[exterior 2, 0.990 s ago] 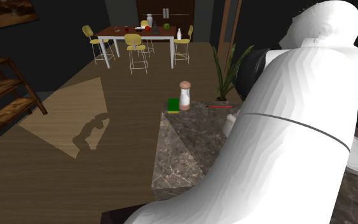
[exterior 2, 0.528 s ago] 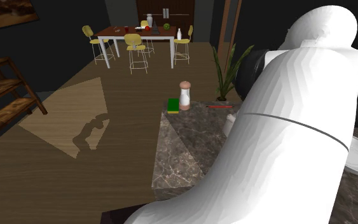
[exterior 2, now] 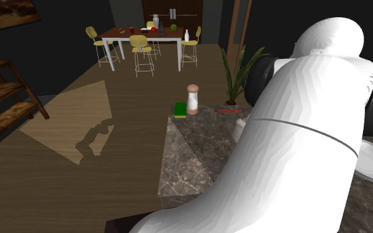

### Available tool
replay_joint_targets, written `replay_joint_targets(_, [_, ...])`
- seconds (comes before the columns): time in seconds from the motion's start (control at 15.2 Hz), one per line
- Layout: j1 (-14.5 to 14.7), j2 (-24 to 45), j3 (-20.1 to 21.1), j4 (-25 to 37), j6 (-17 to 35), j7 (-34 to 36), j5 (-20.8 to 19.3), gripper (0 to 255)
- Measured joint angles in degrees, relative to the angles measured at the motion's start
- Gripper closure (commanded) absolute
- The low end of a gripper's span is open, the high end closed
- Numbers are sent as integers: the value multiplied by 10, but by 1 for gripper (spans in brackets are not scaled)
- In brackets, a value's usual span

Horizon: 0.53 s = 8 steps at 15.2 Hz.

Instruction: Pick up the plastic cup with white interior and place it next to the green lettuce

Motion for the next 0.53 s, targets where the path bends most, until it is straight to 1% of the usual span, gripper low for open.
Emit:
replay_joint_targets(0.2, [0, 7, -2, -9, 14, 11, -4, 255])
replay_joint_targets(0.46, [0, 30, -4, 1, 23, 21, -6, 255])
replay_joint_targets(0.53, [1, 29, -6, -7, 29, 26, -8, 255])
